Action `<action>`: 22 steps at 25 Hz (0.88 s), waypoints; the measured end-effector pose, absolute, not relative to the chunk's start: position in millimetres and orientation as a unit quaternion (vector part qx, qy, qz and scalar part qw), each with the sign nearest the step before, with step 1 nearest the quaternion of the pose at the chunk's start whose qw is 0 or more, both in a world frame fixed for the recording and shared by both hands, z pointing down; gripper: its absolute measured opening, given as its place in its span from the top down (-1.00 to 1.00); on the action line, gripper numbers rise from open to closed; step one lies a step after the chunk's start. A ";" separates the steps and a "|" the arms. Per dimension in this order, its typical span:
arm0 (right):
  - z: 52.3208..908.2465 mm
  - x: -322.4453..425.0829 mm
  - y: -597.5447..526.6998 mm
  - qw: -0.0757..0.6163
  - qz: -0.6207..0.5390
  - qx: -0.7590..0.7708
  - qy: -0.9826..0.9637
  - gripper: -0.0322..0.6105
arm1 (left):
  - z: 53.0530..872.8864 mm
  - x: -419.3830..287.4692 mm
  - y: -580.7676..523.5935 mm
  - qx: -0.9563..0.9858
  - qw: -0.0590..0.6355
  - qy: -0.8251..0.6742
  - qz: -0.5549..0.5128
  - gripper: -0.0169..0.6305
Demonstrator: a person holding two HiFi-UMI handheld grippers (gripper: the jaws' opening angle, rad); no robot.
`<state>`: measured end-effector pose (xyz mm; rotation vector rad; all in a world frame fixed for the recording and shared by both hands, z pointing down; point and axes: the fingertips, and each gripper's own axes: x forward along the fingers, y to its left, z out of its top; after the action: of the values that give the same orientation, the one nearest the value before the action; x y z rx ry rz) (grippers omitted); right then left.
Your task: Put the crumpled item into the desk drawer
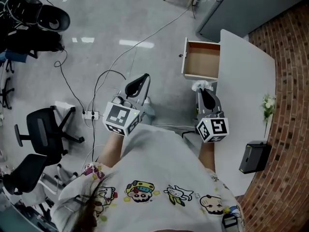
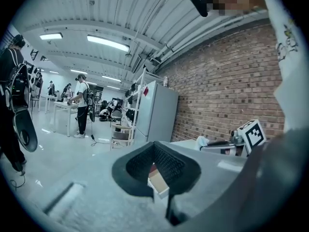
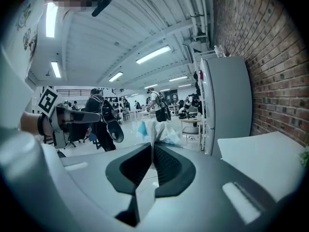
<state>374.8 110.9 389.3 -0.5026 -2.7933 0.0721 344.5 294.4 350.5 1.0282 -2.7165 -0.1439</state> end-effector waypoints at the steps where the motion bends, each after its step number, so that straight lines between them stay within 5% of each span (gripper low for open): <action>1: 388.4 361.6 115.5 0.151 0.026 -0.173 -0.973 0.84 | 349.8 331.2 299.1 0.354 0.117 -0.927 -0.048 0.95; 22: 416.6 219.6 152.3 0.175 0.050 -0.130 -0.975 0.84 | 384.2 189.5 369.0 0.351 0.151 -0.924 -0.026 0.95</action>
<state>219.6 152.3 416.6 -0.3688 -2.7622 0.1420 189.5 369.0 384.2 1.0082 -2.6528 -0.0732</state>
